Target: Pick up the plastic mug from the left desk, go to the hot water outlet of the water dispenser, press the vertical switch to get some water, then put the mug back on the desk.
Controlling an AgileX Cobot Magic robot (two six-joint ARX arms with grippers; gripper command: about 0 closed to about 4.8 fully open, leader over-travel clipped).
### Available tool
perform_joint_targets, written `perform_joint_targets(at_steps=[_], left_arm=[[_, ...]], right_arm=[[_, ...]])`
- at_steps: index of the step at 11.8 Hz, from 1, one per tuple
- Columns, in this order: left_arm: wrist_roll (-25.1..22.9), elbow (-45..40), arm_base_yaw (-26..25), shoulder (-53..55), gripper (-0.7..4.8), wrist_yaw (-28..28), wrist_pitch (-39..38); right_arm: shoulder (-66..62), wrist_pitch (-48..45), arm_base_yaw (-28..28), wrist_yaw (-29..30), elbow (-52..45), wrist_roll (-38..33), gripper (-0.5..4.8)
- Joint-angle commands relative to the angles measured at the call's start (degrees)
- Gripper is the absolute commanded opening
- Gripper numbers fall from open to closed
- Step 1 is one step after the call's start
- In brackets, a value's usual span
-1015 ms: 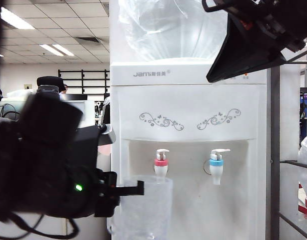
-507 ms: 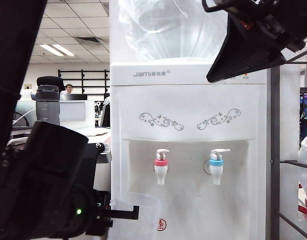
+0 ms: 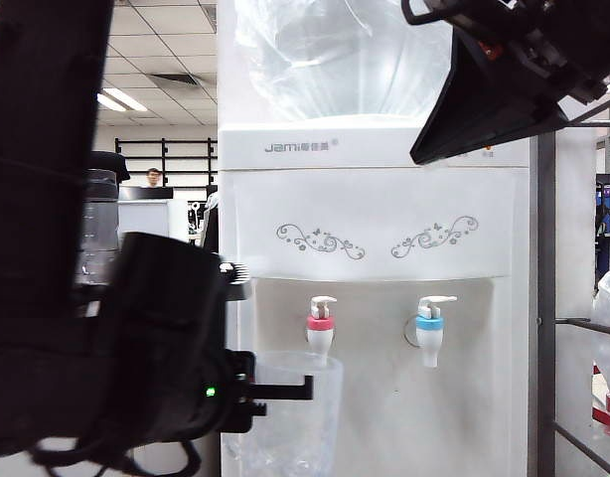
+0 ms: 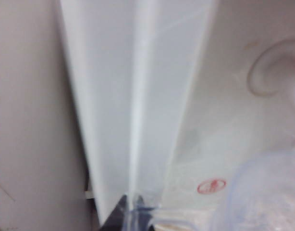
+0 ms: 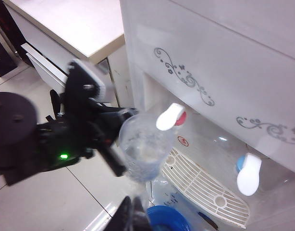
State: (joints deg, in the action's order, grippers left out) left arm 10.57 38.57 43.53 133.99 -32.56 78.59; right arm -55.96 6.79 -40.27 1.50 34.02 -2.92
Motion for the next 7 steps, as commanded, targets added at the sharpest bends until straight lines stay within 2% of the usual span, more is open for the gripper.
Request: perform_joint_targets(at_steps=[1,4,7], left_arm=[[0.59,2.21,0.33,-0.24,-0.05,-2.80,-0.26],[0.63,2.19,1.44,-0.22,-0.05,-3.80,-0.72],[1.33,2.19,3.17,-0.22,-0.05,-3.54,-4.68]], right_arm=[[0.02,-0.96,-0.11,0.35,0.35,0.20,-0.01],[0.02,-0.81,-0.11,0.35,0.35,0.20,-0.01],[0.02,-0.79,-0.11,0.39,0.35,0.17,-0.01]])
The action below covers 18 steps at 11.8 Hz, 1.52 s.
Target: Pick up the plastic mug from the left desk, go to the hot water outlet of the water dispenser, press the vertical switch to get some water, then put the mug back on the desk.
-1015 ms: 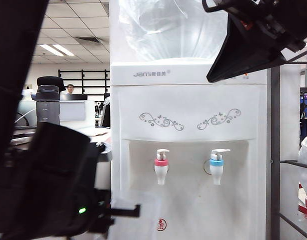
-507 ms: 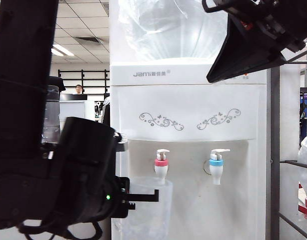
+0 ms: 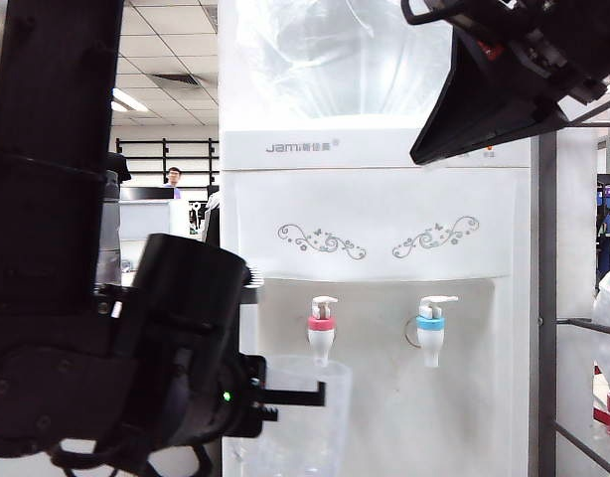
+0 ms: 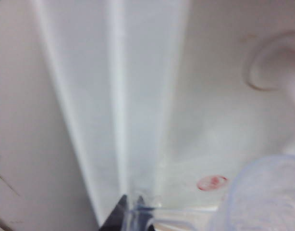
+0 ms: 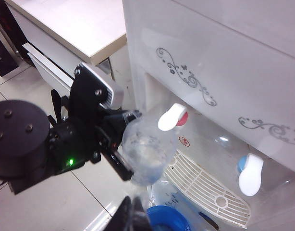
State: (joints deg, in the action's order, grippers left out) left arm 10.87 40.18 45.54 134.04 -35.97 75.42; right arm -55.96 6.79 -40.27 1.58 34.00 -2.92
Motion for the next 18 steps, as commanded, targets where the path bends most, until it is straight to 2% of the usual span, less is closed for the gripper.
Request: perform_joint_targets(at_steps=[1,4,7,11,14,18], left_arm=[[2.05,0.59,1.66,-0.26,-0.05,-0.09,-3.26],[4.63,0.87,1.60,-0.26,-0.05,-1.36,-8.61],[9.33,2.27,1.42,-0.15,-0.05,-4.81,-12.09],[9.27,5.97,1.70,-0.17,-0.05,-10.47,-11.41],[8.44,6.51,1.92,-0.17,-0.05,-13.14,-6.16],[1.22,6.54,2.60,-0.20,-0.05,-11.89,5.09]], right_arm=[[0.02,-0.76,-0.11,0.57,0.37,0.20,-0.01],[0.02,0.00,-0.11,1.11,0.37,0.20,-0.01],[0.00,0.92,-0.11,1.11,0.37,0.17,-0.01],[0.00,0.90,-0.11,1.11,0.37,0.17,-0.01],[0.00,0.87,-0.11,1.14,0.37,0.17,-0.01],[-0.04,-0.37,-0.11,1.11,0.37,0.15,-0.01]])
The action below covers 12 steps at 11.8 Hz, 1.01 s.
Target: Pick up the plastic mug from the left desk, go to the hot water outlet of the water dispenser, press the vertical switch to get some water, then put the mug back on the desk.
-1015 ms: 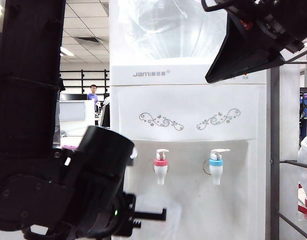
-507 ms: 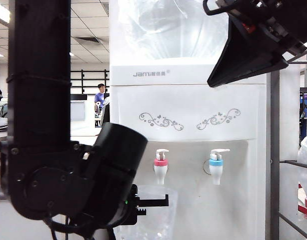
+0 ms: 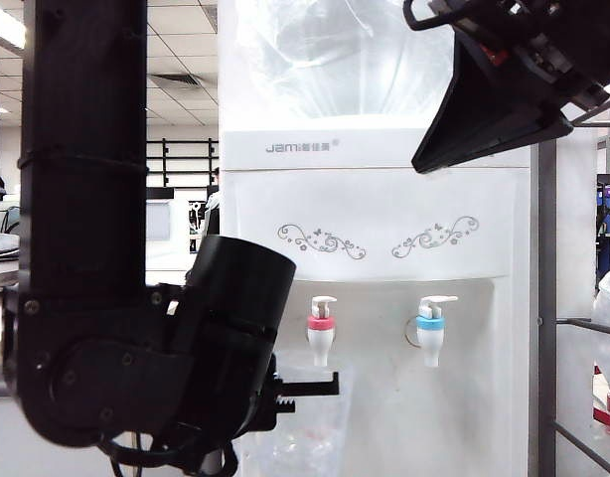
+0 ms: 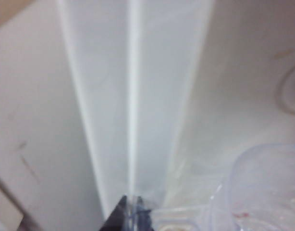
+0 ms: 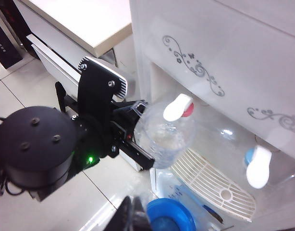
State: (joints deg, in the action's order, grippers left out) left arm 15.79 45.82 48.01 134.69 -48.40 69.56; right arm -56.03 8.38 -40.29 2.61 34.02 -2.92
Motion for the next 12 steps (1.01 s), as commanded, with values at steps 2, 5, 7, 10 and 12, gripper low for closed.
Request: perform_joint_targets(at_steps=[2,5,7,10,12], left_arm=[[-4.92,0.87,1.27,-0.85,-0.05,0.55,11.98],[-4.87,0.87,1.31,-0.83,-0.05,-0.24,11.93],[-4.87,0.87,1.31,-0.83,-0.05,-0.26,11.93],[-4.87,0.87,1.31,-0.83,-0.05,-0.24,11.91],[-4.87,0.87,1.31,-0.83,-0.05,-0.26,11.91]], right_arm=[[-0.24,-3.69,-0.09,0.09,0.35,0.15,-0.01],[-3.41,-8.52,-0.07,0.33,0.35,-0.09,-0.02],[-9.38,-15.50,0.00,2.69,1.03,-0.11,-0.01],[-20.52,-17.73,0.07,2.60,6.12,-0.07,-0.02],[-26.60,-17.14,0.07,2.19,9.94,-0.11,-0.02]])
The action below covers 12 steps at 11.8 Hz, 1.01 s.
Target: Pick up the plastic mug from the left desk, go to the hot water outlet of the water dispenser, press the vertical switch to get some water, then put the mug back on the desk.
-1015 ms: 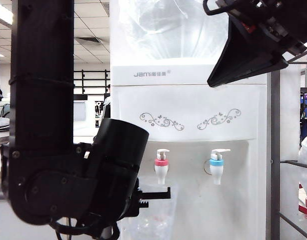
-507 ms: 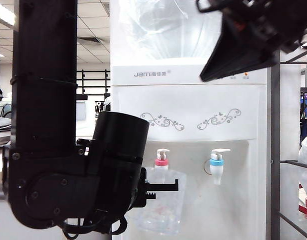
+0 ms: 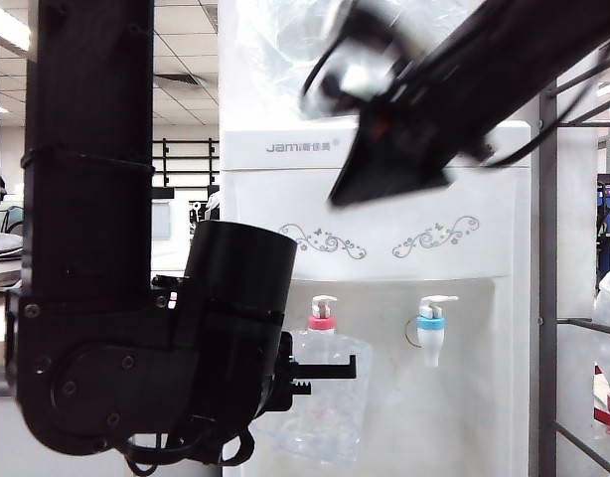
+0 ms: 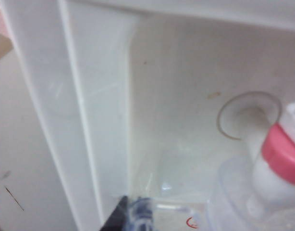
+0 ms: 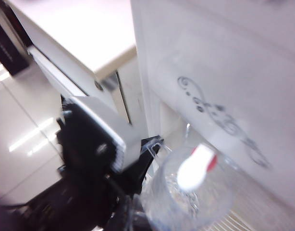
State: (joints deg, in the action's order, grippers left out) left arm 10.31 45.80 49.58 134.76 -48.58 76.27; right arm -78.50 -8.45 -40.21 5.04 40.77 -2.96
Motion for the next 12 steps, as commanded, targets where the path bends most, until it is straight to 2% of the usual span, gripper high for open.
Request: perform_joint_targets(at_steps=[1,5,9,10,12], left_arm=[[0.63,0.90,-0.26,-0.90,-0.05,-0.04,5.18],[0.63,0.90,-0.26,-0.90,-0.05,-0.07,5.18],[0.63,0.90,-0.26,-0.90,-0.05,-0.07,5.18],[0.63,0.90,-0.26,-0.87,-0.05,-0.07,4.11],[0.63,0.90,-0.26,-0.87,-0.05,-0.07,0.68]], right_arm=[[-5.99,1.60,0.15,-2.86,4.50,-0.04,-0.02],[-7.48,0.59,1.68,-5.11,4.59,0.04,-0.02],[-9.57,-2.67,2.34,-2.93,4.63,-0.46,-0.02],[-11.28,-3.08,2.32,-1.42,5.01,-3.37,-0.02],[-12.57,-2.95,2.32,-1.99,5.73,-3.48,-0.02]])
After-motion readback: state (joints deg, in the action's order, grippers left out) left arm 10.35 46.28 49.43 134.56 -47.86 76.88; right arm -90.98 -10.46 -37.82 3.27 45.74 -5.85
